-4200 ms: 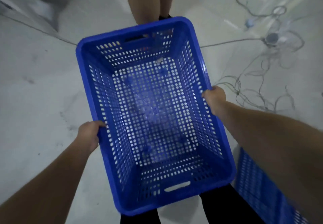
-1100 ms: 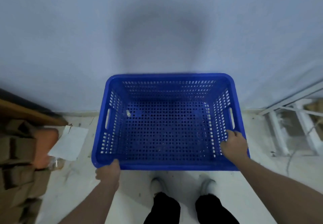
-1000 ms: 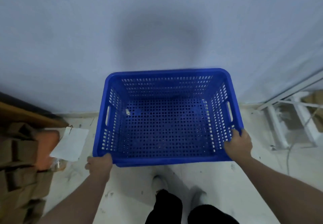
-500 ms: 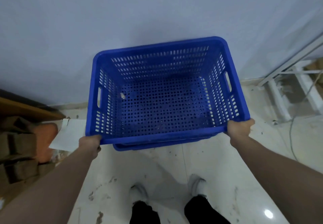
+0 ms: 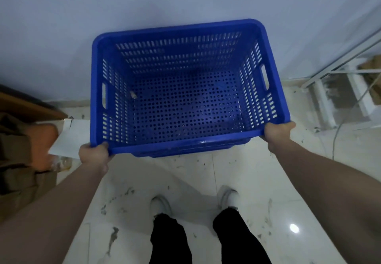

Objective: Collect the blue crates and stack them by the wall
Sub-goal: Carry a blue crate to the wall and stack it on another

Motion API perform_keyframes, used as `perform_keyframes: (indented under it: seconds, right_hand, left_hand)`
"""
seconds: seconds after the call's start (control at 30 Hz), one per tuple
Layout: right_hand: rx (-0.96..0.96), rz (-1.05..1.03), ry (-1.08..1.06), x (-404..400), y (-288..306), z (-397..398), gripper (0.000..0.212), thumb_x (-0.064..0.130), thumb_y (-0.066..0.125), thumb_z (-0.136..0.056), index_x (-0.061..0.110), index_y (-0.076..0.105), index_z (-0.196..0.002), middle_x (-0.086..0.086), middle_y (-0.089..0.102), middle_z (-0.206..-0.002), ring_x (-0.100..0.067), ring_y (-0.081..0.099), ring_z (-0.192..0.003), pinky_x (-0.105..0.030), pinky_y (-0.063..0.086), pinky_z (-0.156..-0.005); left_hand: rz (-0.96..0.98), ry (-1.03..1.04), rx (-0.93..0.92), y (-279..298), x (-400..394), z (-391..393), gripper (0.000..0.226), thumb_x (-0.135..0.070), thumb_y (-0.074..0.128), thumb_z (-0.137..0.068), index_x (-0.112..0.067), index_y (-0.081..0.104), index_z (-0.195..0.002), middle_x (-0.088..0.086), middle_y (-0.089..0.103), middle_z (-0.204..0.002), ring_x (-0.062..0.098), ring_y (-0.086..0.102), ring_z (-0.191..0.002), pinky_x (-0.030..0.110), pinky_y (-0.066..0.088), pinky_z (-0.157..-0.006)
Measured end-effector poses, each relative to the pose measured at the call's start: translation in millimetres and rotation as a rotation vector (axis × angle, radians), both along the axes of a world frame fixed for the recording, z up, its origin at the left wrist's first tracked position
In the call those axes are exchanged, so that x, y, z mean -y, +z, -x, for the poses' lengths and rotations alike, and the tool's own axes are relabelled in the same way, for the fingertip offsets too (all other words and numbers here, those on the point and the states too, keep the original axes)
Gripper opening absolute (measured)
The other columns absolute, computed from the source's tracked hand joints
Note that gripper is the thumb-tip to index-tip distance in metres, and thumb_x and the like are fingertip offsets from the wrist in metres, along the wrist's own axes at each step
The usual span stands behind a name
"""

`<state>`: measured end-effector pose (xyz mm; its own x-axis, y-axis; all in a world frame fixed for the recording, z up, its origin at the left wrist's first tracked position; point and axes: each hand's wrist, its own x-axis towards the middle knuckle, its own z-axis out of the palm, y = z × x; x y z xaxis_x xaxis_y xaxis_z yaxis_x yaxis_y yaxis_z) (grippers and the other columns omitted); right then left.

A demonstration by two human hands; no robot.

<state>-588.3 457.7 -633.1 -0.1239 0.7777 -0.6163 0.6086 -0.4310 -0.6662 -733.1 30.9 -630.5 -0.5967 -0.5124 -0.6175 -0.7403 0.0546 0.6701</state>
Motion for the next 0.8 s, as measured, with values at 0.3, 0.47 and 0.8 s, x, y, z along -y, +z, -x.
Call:
perform_keyframes:
  seconds: [0.3,0.47,0.8]
  right_hand:
    - [0.228,-0.238,0.24,3.4,6.4,-29.9,0.058,0.015,0.052,-0.09,0.008,0.027,-0.143,-0.016,0.036,-0.145,-0.04,0.047,-0.121,-0.049,0.049,-0.09]
    - [0.369,-0.696,1.088,27.8,-3.8,-32.2,0.056,0.054,0.038,-0.09,0.019,0.057,-0.13,-0.012,0.041,-0.15,-0.029,0.026,-0.144,-0.046,-0.001,-0.118]
    - [0.426,-0.654,1.401,46.3,1.1,-31.7,0.031,0.053,0.059,-0.085,0.029,0.066,-0.103,0.006,0.06,-0.104,-0.023,0.052,-0.109,-0.042,0.014,-0.11]
  left_hand:
    - [0.187,-0.293,0.009,1.1,-2.9,-19.2,0.049,-0.025,0.047,-0.098,-0.017,0.031,-0.143,0.018,0.044,-0.144,0.036,0.051,-0.119,0.049,0.047,-0.094]
    - [0.885,-1.058,-0.133,1.1,-34.7,-32.8,0.068,-0.047,0.051,-0.091,-0.008,0.036,-0.145,0.021,0.03,-0.154,0.039,0.026,-0.142,0.053,0.015,-0.116]
    - [0.837,-1.611,-0.123,-9.7,-53.2,-46.1,0.035,-0.052,0.045,-0.092,-0.026,0.057,-0.111,-0.005,0.056,-0.11,0.021,0.051,-0.111,0.045,0.012,-0.111]
